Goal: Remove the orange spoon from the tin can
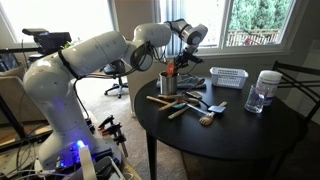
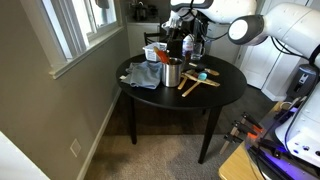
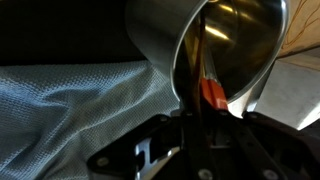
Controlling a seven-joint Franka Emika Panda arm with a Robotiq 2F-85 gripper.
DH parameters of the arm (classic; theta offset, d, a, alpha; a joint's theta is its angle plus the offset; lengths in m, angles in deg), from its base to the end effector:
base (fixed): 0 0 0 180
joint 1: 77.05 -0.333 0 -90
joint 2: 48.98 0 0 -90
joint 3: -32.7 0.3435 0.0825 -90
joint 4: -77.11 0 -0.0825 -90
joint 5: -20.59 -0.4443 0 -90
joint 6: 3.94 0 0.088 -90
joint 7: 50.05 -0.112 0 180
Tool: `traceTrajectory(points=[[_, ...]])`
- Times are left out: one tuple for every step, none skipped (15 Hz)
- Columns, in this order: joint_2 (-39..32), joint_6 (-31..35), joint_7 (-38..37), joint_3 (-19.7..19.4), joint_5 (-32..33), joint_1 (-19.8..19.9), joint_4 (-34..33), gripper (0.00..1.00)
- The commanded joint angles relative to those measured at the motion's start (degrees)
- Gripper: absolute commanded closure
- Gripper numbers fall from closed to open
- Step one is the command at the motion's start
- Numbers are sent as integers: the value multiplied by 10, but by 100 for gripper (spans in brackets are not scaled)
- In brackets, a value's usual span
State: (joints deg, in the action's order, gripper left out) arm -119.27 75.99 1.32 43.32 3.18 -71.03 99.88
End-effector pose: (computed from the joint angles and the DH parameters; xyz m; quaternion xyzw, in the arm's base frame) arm 0.8609 0.0047 0.3181 -0.8706 -0.4176 -0.0095 0.2598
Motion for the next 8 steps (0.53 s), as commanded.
traceTrajectory(points=[[15,-9,20,3,0,5,7,93],[17,-10,19,3,1,5,6,93],[19,-10,19,2,2,4,4,93],[20,-10,18,1,2,3,2,93],[23,-11,16,1,3,3,0,93],[25,-11,15,0,4,2,-2,93],[29,-14,12,-1,5,1,-5,93],[27,-19,7,8,16,0,-17,93]])
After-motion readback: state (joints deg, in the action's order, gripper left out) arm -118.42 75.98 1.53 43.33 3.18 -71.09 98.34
